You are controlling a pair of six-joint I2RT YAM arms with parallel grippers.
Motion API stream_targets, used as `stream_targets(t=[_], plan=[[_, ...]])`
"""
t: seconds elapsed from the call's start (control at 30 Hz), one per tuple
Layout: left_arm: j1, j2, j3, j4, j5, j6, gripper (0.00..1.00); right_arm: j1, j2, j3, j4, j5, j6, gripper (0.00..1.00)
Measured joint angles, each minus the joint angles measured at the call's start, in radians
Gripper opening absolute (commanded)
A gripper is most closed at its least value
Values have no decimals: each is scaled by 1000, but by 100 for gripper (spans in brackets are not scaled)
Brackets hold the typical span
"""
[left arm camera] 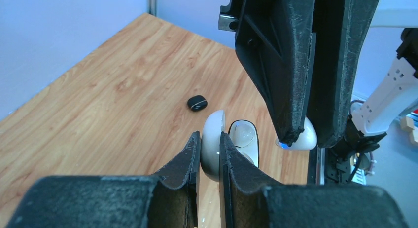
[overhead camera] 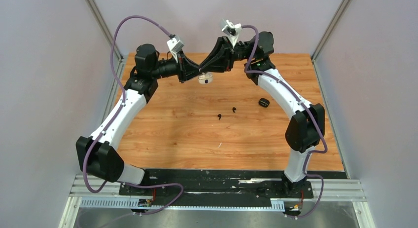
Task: Insert the wireless bluetooth earbuds into the charging case
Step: Place the earbud in the charging case.
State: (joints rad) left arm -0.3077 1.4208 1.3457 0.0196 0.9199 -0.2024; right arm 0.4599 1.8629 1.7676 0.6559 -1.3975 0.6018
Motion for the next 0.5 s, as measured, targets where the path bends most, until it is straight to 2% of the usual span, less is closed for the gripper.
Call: stream_targets(t=[0.5], plan=[[-5,-3,27,1,10,-78,0,24,0,-6,80,29,48,0]])
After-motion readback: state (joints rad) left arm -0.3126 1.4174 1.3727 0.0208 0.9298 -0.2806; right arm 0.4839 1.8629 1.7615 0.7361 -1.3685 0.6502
